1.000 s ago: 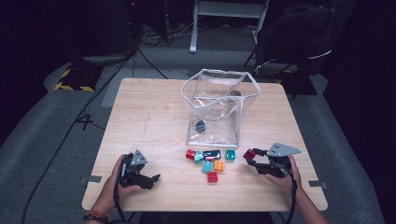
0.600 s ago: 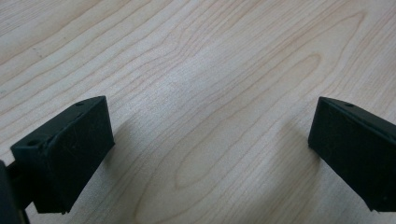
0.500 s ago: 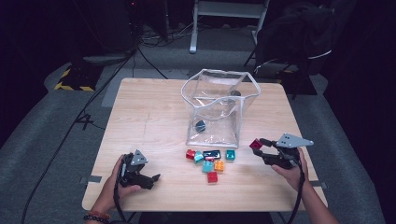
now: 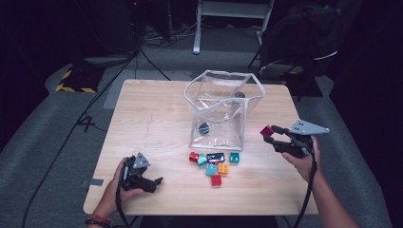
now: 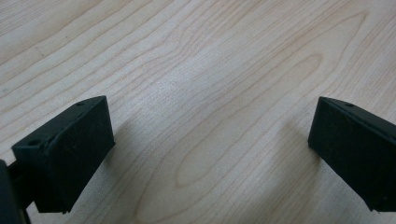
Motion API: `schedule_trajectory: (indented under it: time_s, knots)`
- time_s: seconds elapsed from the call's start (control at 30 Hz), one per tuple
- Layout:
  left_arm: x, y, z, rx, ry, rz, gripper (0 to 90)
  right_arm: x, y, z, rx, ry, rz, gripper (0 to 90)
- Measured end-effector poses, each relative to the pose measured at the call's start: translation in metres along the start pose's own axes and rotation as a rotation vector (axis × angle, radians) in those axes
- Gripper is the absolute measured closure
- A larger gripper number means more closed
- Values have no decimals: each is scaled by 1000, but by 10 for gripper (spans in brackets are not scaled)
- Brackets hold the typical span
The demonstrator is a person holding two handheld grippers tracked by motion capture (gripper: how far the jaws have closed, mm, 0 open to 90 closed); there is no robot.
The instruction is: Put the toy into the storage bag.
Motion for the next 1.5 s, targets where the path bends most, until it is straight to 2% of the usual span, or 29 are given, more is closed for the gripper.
schedule_trajectory:
  time_s: [0.27, 0.7, 1.03, 1.5]
  knots:
    - [0, 0, 0, 0, 0, 3, 5, -32, -9, -5, 32, -37, -23, 479]
    - [0, 0, 0, 0, 0, 0, 5, -77, -20, 3, 61, -68, -44, 479]
    - [0, 0, 0, 0, 0, 0, 4, -100, -20, 19, 58, -66, -61, 478]
    - [0, 0, 0, -1, 0, 3, 5, -121, -19, 43, 62, -50, -74, 478]
Point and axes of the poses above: each handheld gripper's, and its own axes: z roughly forward along the jaws, x roughly out of its underside, y roughly to its left, the point moved 1 cm from there along z, roughly forward along the jaws, and after that the axes turned 7 degrees about -z, right-handed, at the moved point
